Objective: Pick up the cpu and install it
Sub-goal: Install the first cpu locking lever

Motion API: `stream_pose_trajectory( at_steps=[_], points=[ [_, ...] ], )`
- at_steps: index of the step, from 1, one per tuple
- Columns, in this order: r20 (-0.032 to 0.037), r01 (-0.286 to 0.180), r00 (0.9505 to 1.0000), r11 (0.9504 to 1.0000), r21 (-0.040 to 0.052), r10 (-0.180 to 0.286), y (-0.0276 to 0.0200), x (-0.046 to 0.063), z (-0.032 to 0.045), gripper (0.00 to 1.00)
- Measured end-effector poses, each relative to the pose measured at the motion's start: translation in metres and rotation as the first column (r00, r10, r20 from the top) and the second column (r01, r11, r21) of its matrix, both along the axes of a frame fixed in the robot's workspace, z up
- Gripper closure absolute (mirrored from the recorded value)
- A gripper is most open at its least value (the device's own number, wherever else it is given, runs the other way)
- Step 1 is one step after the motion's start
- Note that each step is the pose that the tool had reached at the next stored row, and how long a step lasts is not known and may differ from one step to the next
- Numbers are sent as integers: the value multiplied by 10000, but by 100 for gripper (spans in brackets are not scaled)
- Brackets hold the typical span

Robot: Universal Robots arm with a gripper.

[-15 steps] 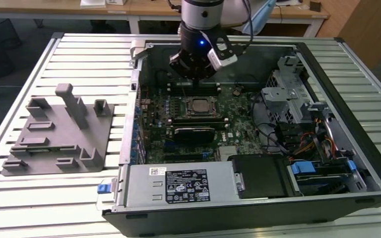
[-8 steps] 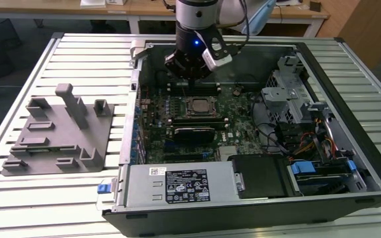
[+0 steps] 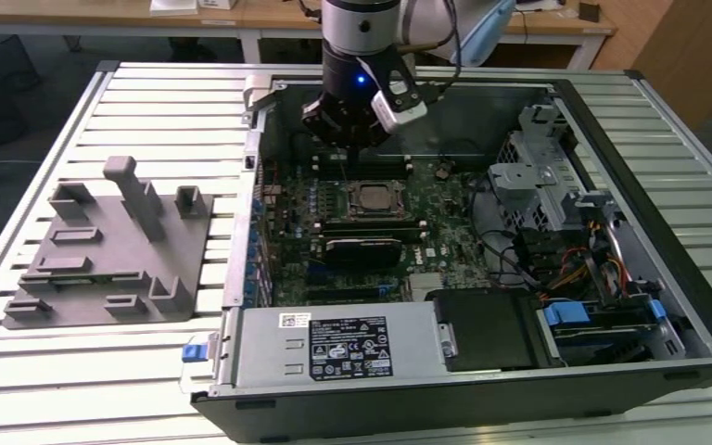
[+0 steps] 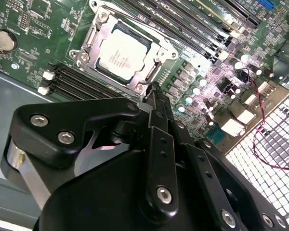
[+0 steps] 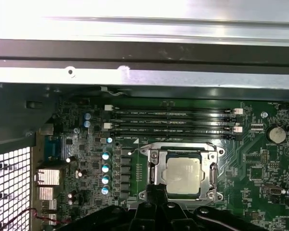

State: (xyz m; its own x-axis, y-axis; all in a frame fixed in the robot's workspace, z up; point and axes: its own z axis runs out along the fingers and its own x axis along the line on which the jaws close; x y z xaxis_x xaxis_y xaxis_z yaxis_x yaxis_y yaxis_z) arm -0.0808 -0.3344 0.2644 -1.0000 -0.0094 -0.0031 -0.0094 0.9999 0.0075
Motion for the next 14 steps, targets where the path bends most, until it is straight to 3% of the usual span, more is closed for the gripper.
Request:
stream_pose_trajectory(
  at_steps=[14],
  points=[
    [-1,0,10000,10000,-1,0,13,-161,-3,89]
  ],
)
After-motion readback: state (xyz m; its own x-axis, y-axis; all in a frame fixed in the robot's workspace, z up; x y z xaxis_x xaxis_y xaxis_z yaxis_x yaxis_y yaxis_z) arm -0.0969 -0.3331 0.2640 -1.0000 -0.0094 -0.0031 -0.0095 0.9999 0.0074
